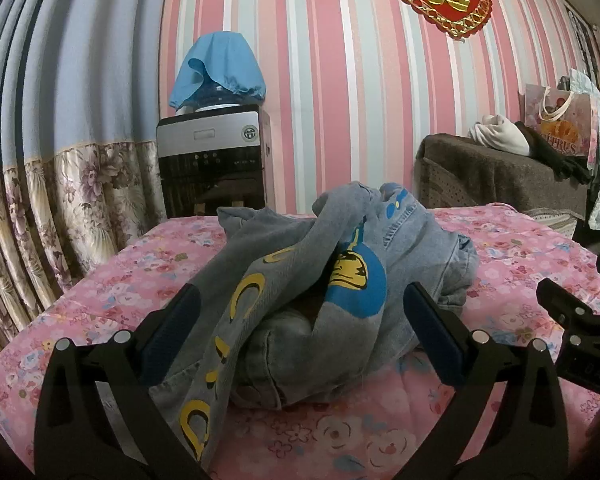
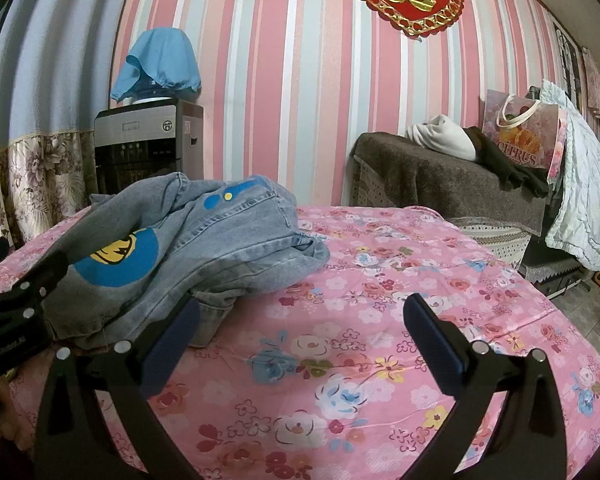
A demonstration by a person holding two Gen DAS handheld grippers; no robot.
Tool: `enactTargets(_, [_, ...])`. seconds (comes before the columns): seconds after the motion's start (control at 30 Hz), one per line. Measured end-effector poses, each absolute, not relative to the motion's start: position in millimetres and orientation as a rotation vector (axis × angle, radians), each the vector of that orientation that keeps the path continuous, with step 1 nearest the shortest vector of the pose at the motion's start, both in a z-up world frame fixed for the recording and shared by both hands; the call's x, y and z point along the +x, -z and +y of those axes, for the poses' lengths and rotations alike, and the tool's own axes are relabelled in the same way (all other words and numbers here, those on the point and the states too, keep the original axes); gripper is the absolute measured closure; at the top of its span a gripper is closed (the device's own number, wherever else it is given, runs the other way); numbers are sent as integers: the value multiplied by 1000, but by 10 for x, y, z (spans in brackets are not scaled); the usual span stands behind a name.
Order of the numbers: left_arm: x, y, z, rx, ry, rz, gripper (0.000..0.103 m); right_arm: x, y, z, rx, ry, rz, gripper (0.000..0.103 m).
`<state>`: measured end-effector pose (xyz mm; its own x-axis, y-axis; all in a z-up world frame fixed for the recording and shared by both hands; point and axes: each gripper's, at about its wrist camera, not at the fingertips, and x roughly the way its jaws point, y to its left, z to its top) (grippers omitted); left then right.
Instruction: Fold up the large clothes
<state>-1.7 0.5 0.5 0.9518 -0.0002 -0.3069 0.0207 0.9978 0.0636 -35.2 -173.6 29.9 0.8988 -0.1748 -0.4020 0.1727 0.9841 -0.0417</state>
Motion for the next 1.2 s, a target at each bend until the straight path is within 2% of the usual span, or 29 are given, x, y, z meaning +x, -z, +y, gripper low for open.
enactTargets(1.2, [-10, -17, -75, 59, 10, 314, 3, -374, -323, -1736, -6, 182, 406, 2])
